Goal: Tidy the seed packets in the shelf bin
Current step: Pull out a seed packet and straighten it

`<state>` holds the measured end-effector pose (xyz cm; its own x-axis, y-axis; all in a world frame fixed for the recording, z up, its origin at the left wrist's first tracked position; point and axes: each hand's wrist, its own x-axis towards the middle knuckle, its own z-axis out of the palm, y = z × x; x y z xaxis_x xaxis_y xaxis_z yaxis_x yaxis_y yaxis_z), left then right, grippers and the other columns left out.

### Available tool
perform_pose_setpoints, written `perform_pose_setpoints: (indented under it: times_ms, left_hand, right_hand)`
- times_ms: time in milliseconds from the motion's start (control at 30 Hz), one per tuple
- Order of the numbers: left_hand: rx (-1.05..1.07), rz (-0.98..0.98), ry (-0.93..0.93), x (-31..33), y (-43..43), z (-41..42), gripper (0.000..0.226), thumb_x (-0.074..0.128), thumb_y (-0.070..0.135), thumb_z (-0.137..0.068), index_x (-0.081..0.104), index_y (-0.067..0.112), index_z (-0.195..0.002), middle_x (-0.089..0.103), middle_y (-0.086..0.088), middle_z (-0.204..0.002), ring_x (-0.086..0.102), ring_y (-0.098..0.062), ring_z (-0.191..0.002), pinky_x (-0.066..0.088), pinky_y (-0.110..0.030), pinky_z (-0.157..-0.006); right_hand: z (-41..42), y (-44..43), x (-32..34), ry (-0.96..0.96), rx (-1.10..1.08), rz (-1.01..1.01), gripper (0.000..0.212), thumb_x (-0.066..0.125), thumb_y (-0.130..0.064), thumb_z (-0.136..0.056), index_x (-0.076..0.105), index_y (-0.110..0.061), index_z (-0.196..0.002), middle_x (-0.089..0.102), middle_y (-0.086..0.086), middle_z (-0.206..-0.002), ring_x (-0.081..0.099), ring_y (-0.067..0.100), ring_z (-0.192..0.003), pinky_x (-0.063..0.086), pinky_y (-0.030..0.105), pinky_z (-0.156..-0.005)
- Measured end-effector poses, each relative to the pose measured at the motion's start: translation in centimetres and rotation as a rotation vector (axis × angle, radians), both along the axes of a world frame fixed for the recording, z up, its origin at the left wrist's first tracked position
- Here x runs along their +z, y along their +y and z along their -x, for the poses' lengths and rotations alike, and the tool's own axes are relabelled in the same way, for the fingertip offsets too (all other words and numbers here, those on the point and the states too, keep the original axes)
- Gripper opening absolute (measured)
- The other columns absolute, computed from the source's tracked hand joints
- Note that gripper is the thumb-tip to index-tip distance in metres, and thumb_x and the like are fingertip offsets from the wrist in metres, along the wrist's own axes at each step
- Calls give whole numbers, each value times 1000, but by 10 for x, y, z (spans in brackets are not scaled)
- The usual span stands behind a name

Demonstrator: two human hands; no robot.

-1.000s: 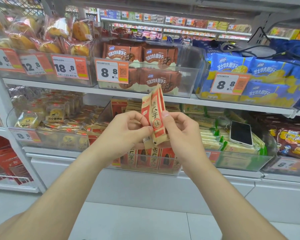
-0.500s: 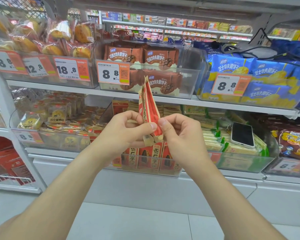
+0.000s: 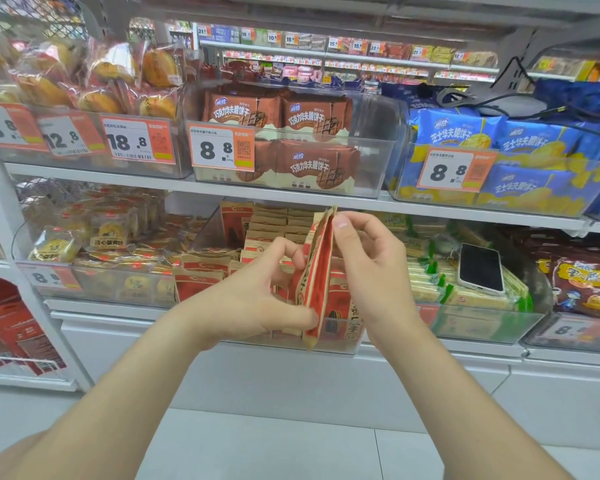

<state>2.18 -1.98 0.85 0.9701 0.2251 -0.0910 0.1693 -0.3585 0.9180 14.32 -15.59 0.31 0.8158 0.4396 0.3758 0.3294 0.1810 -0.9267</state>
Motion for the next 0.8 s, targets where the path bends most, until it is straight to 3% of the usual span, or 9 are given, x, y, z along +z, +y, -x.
perform_pose_setpoints:
  times_ms: [133,300,367,433,500,567,633,733,800]
  left_hand:
    - [-40,-18,-5,0,-1,3,59,84,5,-86,42,26,-120,76,-7,-118,73,-32,-88,58,-63,-92]
    - [-62,-3,-7,2,2,5,57,85,6,-86,41,29,-117,76,-3,-120,73,-45,-108,60,-66,-93]
    - [-62,-18,3,2,2,4,59,84,9,-87,40,31,-119,75,-4,-123,74,-43,-104,63,-60,-85]
    - [-56,2,3,4,2,5,59,78,6,-91,38,33,-125,72,-9,-124,75,-28,-89,61,-37,-67]
    - [-65,19,-3,8,4,7,55,68,6,-96,38,36,-131,70,-11,-116,68,-14,-75,48,-30,-63]
    - [-72,32,-4,10,8,8,53,61,16,-90,43,42,-133,62,-12,-102,59,-14,-73,38,-40,-67]
    - [-42,60,-4,10,14,8,54,55,24,-81,51,46,-131,62,-11,-106,56,-21,-86,41,-47,-75]
    - [-21,33,-92,12,26,15,32,58,44,-102,62,48,-133,74,3,-128,68,-19,-115,48,-57,-108]
    - [-6,-22,-154,15,34,23,31,55,54,-109,65,46,-137,77,4,-125,72,-21,-116,51,-58,-111]
  right_hand:
    - [5,1,0,-137,-74,89,21,58,-25,-110,71,-20,-94,77,1,-84,72,15,-76,61,41,-73]
    - [4,3,-2,-37,-89,93,29,53,-22,-110,70,-16,-88,75,13,-83,64,17,-69,57,50,-70]
    - [5,2,2,4,-62,53,26,52,-18,-110,69,-15,-90,77,5,-84,68,14,-74,57,42,-72]
    - [4,3,3,51,18,-26,19,52,-10,-104,69,-19,-101,79,4,-100,75,20,-90,62,44,-82]
    - [0,2,3,0,93,-5,47,53,1,-96,68,-37,-120,71,8,-122,71,26,-113,60,47,-94]
    - [-3,-1,4,-131,129,108,57,61,2,-93,66,-47,-122,63,5,-132,63,21,-122,55,40,-98]
    - [-7,-5,6,-178,122,144,38,69,-3,-92,68,-37,-109,67,0,-122,66,17,-112,55,34,-90]
    - [-12,-6,8,-171,51,124,20,78,-10,-93,69,-25,-102,76,-2,-100,72,17,-96,60,32,-83]
    - [-11,-2,8,-177,-29,106,17,79,-13,-94,68,-25,-99,76,-2,-92,73,15,-88,60,29,-78]
